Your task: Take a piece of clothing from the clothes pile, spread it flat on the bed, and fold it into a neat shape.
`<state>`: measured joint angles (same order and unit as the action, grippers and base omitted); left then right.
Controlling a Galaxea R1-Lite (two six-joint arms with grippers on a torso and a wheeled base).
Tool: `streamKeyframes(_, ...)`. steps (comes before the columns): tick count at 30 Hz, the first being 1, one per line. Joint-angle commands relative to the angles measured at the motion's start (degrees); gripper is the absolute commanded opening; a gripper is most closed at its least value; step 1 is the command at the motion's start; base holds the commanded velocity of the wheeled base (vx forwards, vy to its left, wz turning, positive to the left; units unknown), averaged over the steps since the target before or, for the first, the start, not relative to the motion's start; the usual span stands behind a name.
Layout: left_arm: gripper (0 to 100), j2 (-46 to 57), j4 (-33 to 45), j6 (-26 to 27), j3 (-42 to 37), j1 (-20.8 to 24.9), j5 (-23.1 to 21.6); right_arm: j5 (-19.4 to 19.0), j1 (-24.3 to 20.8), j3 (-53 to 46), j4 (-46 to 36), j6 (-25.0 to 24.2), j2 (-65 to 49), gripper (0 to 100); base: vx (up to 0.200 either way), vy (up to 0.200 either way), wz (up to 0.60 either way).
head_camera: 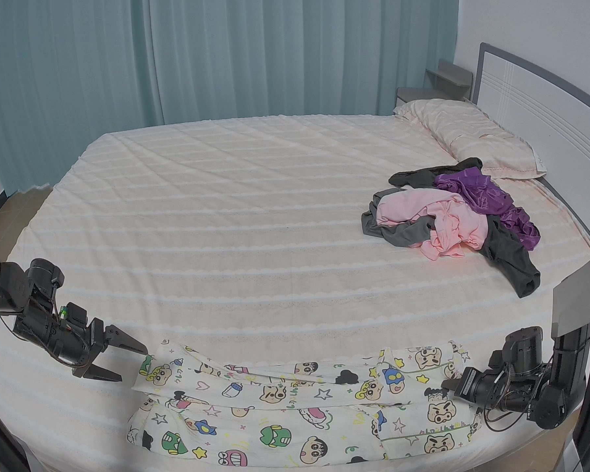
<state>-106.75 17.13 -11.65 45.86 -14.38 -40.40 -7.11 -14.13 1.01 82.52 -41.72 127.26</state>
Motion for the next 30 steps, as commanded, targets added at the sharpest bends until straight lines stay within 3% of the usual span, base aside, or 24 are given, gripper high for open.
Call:
streamKeyframes(1, 100, -0.30, 0.01, -0.04, 0.02, -0.03, 0.06, 1.57, 0.42, -1.01, 0.01, 0.67, -2.63, 100, 0.000, 0.000, 0.00)
streamKeyframes(8, 100, -0.30, 0.01, -0.04, 0.11, -0.03, 0.06, 3.59, 2.00, -1.01, 0.01, 3.57, -12.30, 100, 0.000, 0.000, 0.00)
streamKeyframes(12, 100, -0.30, 0.01, -0.04, 0.11, -0.03, 0.06, 3.50, 0.51, 1.10, -0.08, 4.36, -14.49, 100, 0.000, 0.000, 0.00)
streamKeyframes(18, 100, -0.03, 0.01, -0.12, 0.02, 0.23, 0.06, 5.44, -7.32, 8.04, -0.16, 4.10, -10.63, 100, 0.000, 0.000, 0.00)
streamKeyframes(19, 100, -0.21, 0.01, -0.12, 0.02, 0.41, 0.06, 9.57, -12.68, 13.84, 5.99, -0.56, 5.19, 100, 0.000, 0.000, 0.00)
streamKeyframes(30, 100, -0.12, 0.01, -0.30, 0.02, 0.76, 0.06, 9.48, -13.03, 13.75, 5.99, -0.82, 5.98, 100, 0.000, 0.000, 0.00)
